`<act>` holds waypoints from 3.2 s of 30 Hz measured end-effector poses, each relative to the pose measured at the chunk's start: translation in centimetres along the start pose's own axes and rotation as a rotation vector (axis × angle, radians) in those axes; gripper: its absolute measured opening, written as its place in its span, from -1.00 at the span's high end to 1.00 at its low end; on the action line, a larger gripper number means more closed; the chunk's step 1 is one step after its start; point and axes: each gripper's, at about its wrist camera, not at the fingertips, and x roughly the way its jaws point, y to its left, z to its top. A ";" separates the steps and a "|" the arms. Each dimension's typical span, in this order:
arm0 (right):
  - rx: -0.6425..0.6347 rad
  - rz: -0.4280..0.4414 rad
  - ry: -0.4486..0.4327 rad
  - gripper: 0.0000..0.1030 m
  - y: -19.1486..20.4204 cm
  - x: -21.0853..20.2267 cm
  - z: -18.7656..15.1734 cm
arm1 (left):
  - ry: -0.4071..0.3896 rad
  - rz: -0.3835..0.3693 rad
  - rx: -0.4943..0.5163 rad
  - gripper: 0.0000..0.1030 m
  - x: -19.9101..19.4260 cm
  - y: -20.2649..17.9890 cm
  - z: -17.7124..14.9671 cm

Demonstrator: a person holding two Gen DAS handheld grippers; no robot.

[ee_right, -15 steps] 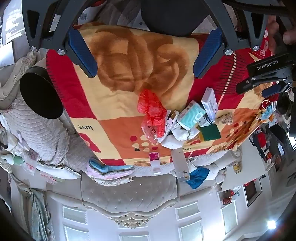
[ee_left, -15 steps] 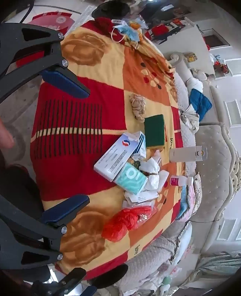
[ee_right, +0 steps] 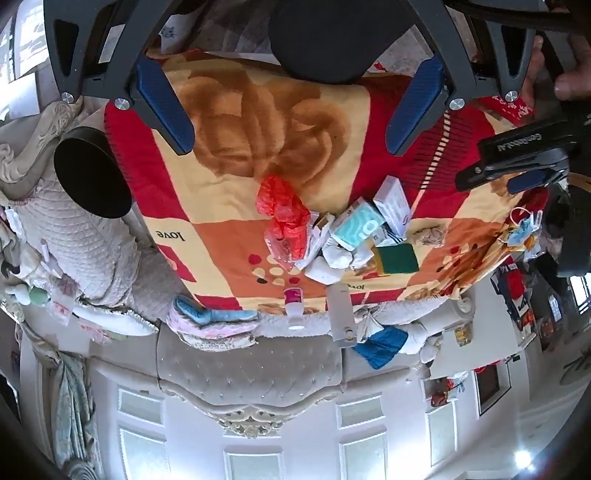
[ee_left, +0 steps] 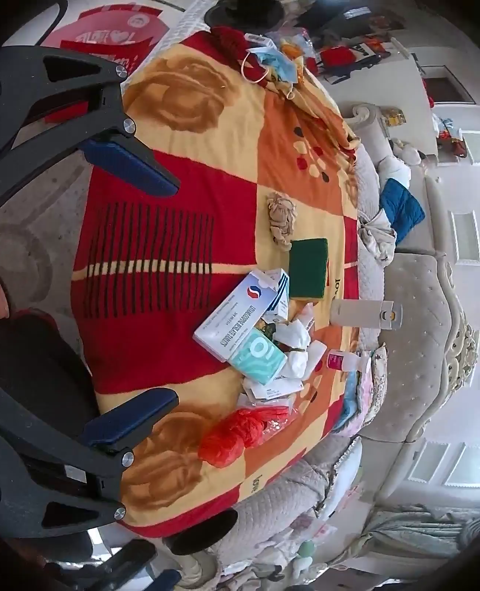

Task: Collect trash

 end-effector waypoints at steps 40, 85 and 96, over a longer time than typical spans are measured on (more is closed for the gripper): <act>0.068 0.045 0.056 -0.99 -3.1 4.2 0.0 | 0.002 0.041 0.071 -1.00 4.0 -1.8 1.6; 0.053 0.074 -0.040 -0.99 -1.2 -0.3 0.3 | -0.038 0.011 0.049 -1.00 -0.4 -0.6 1.1; 0.031 0.067 -0.027 -0.99 -0.8 0.2 0.3 | 0.014 -0.012 -0.012 -1.00 1.9 0.9 0.8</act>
